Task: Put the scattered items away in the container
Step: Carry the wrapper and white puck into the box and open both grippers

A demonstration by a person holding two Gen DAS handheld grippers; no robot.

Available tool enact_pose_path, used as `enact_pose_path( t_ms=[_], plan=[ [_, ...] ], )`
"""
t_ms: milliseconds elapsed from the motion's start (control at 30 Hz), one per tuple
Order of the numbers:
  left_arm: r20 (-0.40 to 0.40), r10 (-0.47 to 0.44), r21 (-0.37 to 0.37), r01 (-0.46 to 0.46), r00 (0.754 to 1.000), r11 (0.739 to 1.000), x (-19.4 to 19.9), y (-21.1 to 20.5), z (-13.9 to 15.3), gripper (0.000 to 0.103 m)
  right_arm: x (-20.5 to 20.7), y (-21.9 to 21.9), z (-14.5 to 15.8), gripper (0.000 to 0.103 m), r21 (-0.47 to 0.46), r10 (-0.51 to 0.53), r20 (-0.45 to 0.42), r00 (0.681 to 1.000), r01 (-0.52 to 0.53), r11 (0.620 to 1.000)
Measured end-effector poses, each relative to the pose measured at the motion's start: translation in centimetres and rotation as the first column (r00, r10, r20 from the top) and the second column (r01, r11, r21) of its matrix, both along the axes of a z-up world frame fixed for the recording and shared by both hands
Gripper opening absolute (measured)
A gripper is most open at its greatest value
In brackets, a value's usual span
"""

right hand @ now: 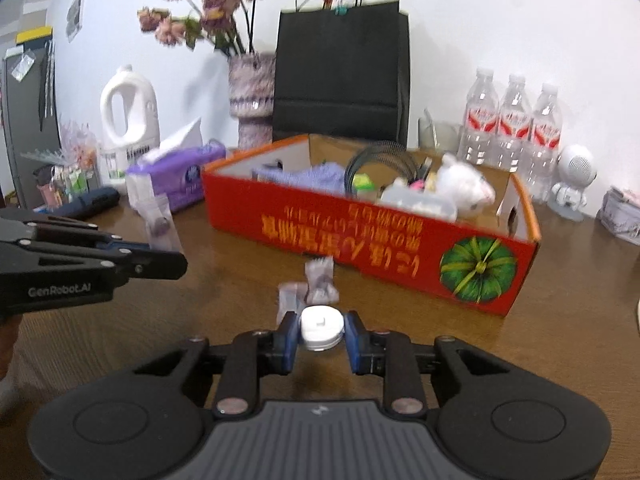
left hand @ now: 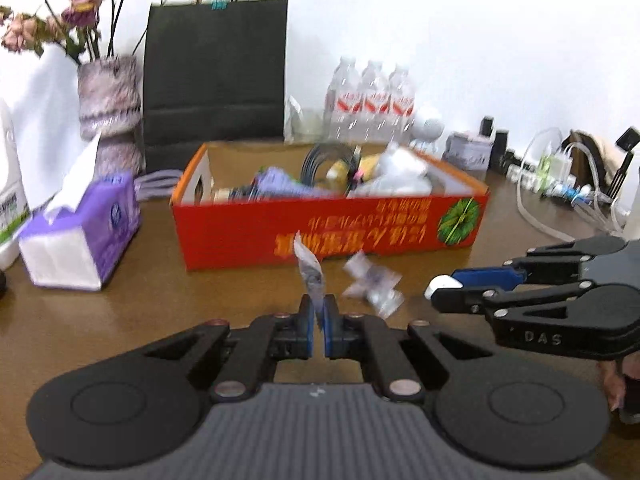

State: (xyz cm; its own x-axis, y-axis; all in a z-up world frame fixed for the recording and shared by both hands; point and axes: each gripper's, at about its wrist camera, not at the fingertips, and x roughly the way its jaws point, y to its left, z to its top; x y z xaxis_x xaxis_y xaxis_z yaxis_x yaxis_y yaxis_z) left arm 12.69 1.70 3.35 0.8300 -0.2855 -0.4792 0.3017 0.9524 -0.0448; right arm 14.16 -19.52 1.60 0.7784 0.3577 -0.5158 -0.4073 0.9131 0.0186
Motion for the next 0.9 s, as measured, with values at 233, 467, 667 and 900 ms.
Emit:
enact_pose_path(
  t_ms=[233, 467, 667, 900],
  plan=[
    [0.12, -0.007, -0.052, 0.014, 0.993, 0.999, 3.9, -0.3, 4.6, 0.006, 2.9, -0.4, 4.9, 0.024, 0.047, -0.023, 0.115, 0.993, 0.018, 0.999],
    [0.152, 0.074, -0.123, -0.055, 0.986, 0.991, 10.3, -0.3, 5.3, 0.006, 9.4, 1.2, 7.0, 0.024, 0.128, -0.104, 0.161, 0.981, 0.084, 0.988],
    [0.094, 0.074, -0.106, -0.064, 0.993, 0.992, 14.1, -0.5, 3.5, 0.007, 13.4, 2.7, 5.1, 0.024, 0.085, -0.11, 0.099, 0.989, 0.102, 0.991],
    [0.021, 0.117, -0.098, -0.115, 0.993, 0.989, 15.8, 0.2, 1.7, 0.043, 14.8, 2.5, 3.5, 0.031, 0.064, -0.13, 0.027, 0.991, 0.128, 0.99]
  ],
)
